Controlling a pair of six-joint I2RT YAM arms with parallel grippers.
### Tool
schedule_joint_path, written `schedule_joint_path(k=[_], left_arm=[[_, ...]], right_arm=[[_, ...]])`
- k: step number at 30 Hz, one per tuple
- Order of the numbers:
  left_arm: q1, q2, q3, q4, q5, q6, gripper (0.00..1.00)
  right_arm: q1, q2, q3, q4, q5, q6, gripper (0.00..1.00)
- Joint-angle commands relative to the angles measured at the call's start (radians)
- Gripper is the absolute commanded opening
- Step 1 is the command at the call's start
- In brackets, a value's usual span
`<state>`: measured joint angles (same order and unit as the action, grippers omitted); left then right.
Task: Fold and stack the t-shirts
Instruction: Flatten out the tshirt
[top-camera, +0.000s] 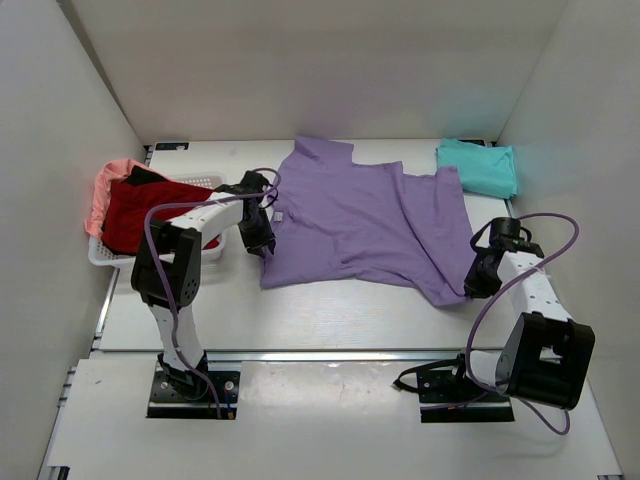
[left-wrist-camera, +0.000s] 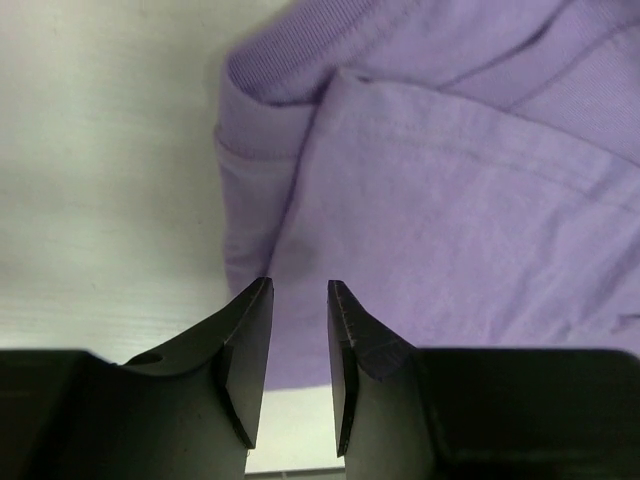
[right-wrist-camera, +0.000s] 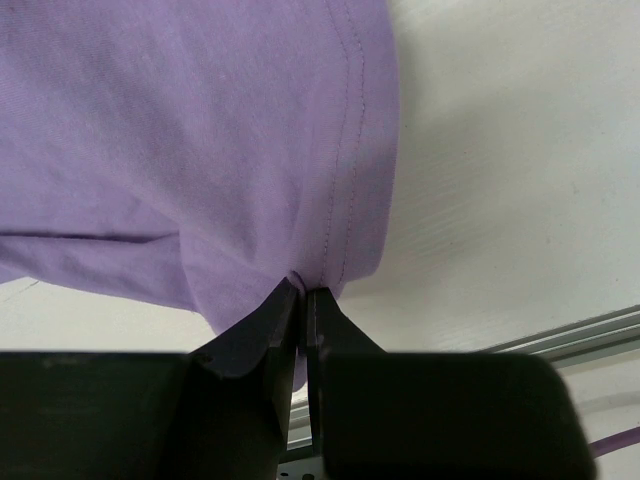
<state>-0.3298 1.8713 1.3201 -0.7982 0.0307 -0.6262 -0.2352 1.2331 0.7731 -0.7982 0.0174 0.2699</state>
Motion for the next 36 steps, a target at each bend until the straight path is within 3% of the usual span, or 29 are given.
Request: schedule_joint_path(k=[1, 28, 34, 36], left_arm=[[0.003, 0.025, 0.033, 0.011, -0.049, 0.032, 0.4], [-0.031, 0.054, 0.033, 0.022, -0.037, 0.011, 0.37], [-0.041, 0.06, 0.028, 0.036, -0.002, 0.002, 0.31], [-0.04, 0.065, 0.031, 0.045, 0.014, 0.003, 0.22]], right_arm=[[0.008, 0.011, 0.029, 0.022, -0.004, 0.012, 0.05], [0.014, 0.042, 0.043, 0.036, -0.011, 0.006, 0.04], [0.011, 0.04, 0.037, 0.037, -0.011, 0.009, 0.04], [0.01, 0.039, 0.037, 0.039, -0.008, 0.005, 0.04]])
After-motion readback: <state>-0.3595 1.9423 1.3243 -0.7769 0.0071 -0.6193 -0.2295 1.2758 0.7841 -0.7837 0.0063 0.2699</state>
